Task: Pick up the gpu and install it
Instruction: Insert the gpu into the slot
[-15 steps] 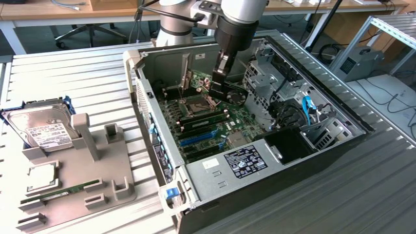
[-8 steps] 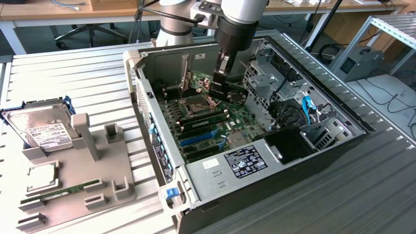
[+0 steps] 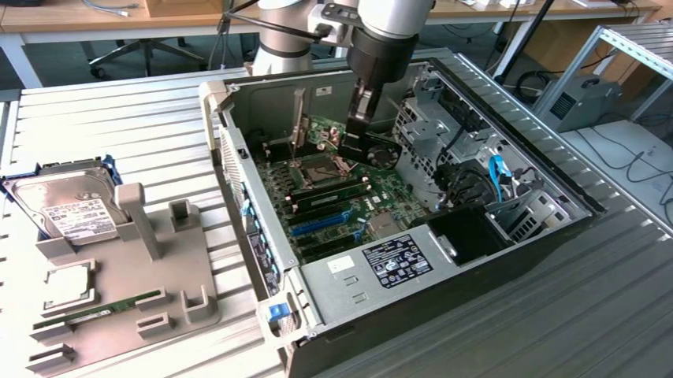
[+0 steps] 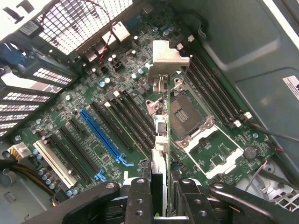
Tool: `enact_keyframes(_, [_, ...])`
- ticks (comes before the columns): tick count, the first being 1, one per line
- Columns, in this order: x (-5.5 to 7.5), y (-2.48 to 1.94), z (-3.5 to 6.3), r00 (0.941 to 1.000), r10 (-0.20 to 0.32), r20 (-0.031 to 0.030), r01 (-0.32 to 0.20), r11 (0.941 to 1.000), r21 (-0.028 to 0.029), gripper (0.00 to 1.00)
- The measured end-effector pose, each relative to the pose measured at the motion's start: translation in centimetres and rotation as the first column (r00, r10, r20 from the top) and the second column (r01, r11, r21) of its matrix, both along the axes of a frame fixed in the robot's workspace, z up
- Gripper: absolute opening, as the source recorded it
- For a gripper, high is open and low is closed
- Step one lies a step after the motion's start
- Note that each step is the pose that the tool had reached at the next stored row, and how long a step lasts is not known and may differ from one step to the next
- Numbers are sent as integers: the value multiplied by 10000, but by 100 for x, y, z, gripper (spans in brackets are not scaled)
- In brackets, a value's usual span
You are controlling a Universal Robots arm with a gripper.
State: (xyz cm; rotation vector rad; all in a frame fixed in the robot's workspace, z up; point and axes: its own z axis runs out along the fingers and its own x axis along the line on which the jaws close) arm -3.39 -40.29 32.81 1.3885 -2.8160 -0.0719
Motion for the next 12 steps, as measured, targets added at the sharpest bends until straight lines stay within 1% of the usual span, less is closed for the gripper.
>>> enact_keyframes(12, [4, 0, -6, 9981, 615, 1, -615, 9981, 0, 26])
